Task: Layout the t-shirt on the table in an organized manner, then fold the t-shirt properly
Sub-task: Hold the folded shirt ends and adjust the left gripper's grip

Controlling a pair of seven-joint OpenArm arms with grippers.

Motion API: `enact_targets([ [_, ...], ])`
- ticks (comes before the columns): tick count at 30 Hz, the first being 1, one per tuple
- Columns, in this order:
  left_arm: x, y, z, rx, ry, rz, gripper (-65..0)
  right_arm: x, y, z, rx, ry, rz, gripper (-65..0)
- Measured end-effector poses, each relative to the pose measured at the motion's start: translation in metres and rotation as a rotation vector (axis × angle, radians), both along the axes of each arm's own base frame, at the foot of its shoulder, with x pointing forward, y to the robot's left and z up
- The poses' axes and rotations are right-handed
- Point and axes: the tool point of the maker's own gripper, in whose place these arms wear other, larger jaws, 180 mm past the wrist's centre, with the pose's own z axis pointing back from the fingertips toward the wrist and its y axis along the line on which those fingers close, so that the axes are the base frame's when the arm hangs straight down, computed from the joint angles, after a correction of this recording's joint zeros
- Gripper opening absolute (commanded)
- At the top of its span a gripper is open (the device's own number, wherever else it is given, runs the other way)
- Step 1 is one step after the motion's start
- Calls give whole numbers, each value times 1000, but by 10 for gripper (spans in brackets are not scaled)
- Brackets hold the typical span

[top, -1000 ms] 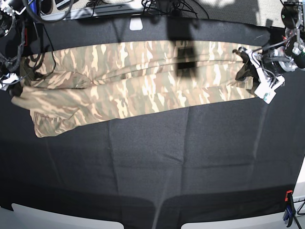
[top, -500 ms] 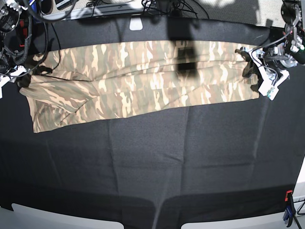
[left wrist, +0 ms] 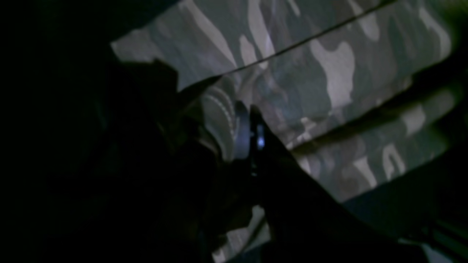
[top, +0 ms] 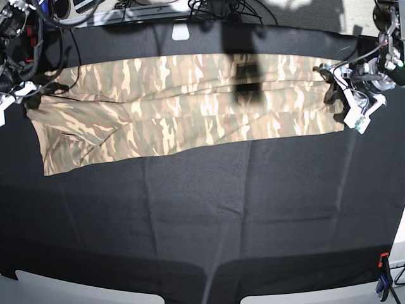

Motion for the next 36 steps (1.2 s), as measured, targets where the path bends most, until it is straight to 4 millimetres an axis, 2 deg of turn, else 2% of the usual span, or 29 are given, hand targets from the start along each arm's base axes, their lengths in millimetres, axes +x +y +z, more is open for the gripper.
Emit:
enact_targets([
  [3, 2, -1, 2, -6, -17, 1, -650, 1, 1, 1, 4, -5, 1, -650],
  [4, 3, -1, 2, -10, -18, 2, -632, 1, 1, 1, 4, -6, 1, -650],
  [6, 2, -1, 2, -13, -16, 3, -549, 0, 0, 0, 2, -1, 1, -650],
  [9, -1, 0, -1, -2, 10, 4, -438, -3, 0, -1, -1, 6, -1, -452],
  [11, -4, 2, -3, 6, 28, 4, -396, -4, -1, -2, -2, 10, 0, -376],
  [12, -4, 2, -3, 8, 29, 3, -387, -3, 1, 0, 12, -3, 4, -363],
  [17, -2, 7, -4, 15, 33, 44, -387, 20, 23, 33, 168, -193, 60, -364],
  [24, 0, 30, -7, 97, 41, 152, -387, 54, 50, 120, 414, -546, 178, -364],
  [31, -2, 28, -8, 76, 59, 164, -366, 69, 50, 133, 394, -584, 194, -364],
  [34, 1, 30, -7, 58, 59, 202, -366, 70, 49, 133, 390, -583, 193, -364],
  [36, 10, 33, 1, 22, 44, 248, -366, 69, 46, 126, 357, -552, 182, -364],
])
